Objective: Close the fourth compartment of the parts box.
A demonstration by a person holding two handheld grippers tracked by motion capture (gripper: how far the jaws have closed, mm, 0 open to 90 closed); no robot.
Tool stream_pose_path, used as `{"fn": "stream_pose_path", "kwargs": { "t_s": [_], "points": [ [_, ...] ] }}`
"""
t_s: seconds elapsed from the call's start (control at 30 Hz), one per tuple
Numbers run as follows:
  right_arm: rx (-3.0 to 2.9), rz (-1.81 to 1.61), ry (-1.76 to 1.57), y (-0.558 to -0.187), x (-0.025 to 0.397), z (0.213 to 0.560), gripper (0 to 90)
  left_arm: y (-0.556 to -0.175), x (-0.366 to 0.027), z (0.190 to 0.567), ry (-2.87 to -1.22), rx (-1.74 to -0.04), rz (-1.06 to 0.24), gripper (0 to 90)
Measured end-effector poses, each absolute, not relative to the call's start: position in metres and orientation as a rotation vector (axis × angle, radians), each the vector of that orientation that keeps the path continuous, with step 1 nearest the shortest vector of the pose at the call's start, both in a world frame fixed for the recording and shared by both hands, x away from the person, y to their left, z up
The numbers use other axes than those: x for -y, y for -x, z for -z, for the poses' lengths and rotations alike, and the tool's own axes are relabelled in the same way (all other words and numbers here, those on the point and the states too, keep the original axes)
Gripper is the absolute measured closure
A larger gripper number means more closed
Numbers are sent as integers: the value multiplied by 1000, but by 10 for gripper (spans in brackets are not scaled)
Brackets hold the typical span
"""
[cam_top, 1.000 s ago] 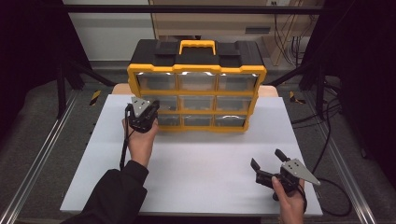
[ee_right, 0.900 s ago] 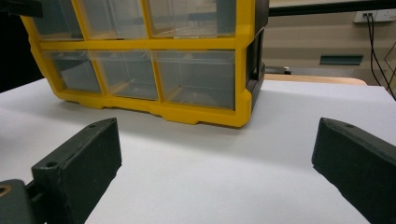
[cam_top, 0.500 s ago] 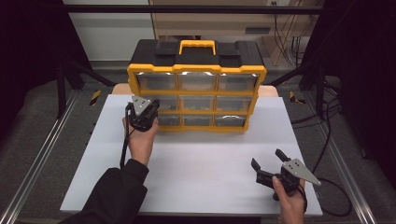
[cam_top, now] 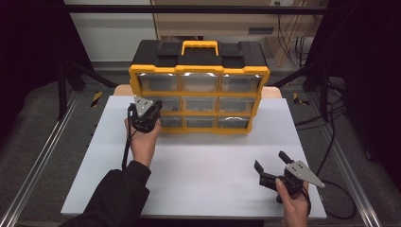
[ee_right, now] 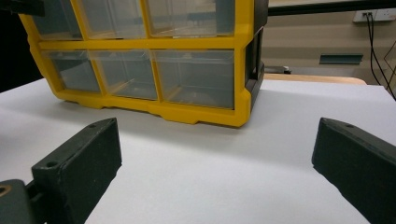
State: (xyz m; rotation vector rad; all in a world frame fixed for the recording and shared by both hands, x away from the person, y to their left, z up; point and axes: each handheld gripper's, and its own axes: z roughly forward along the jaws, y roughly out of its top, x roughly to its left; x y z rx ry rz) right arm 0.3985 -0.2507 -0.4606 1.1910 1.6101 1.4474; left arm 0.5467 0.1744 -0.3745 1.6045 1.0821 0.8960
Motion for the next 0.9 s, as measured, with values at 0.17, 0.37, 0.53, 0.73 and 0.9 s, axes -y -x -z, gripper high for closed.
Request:
{"fn": "stream_pose_path", "kwargs": {
  "t_s": [0.17, 0.37, 0.53, 0.73, 0.9],
  "points": [
    [-1612, -1450, -1194, -399, 250, 461, 18, -547, -175, 375, -1607, -1080, -892, 900],
    [-1615, -1454, -1192, -400, 250, 462, 18, -546, -175, 375, -1617, -1073, -892, 900],
    [-1620, -1451, -1191, -401, 250, 463, 18, -544, -175, 377, -1631, -1059, -889, 900],
    [-1621, -1448, -1190, -400, 250, 463, 18, -538, -174, 376, -1643, -1039, -887, 900],
    [-1623, -1452, -1187, -401, 250, 463, 18, -531, -174, 375, -1647, -1027, -870, 900]
  ]
}}
